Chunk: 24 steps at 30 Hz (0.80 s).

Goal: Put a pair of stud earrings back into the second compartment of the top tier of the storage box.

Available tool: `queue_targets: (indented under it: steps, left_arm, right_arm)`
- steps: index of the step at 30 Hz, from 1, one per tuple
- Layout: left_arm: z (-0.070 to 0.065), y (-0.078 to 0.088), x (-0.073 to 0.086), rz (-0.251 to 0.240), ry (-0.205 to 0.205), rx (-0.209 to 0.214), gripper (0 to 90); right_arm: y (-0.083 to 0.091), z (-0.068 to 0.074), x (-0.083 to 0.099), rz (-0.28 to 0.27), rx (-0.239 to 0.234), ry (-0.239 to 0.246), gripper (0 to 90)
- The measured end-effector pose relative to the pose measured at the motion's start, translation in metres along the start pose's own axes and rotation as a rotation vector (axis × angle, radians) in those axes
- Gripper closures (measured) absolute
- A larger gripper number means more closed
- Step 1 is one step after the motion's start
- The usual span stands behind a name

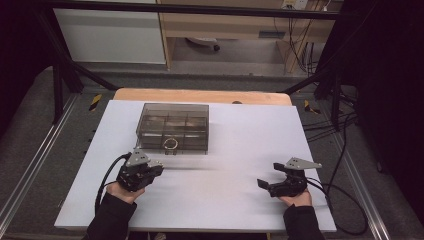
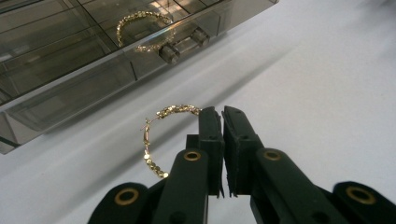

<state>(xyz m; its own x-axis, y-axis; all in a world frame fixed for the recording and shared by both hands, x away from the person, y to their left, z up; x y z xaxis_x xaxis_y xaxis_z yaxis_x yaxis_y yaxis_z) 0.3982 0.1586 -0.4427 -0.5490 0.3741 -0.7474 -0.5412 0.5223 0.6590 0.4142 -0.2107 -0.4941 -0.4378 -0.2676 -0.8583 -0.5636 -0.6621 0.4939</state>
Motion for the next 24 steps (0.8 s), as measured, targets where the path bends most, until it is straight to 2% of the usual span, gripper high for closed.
queue_targets:
  steps: [24]
  left_arm:
    - [-0.002,0.002,-0.020,-0.008,-0.018,0.008,85.5]
  right_arm:
    - [-0.001,0.000,0.001,0.006,0.000,0.003,0.4]
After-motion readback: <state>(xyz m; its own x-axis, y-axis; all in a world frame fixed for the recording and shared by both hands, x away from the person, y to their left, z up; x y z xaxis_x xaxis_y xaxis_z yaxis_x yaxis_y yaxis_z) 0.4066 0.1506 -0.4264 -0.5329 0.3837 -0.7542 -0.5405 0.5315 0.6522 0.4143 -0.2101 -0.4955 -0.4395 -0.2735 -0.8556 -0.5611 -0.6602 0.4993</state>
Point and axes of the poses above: each handheld gripper's, and its own axes: y roughly backward along the jaws, x roughly out of its underside, z roughly to its left, the point moved 9 cm from there along -y, roughly forward along the jaws, and after that the axes turned 4 degrees about y, right-handed, at the moved point
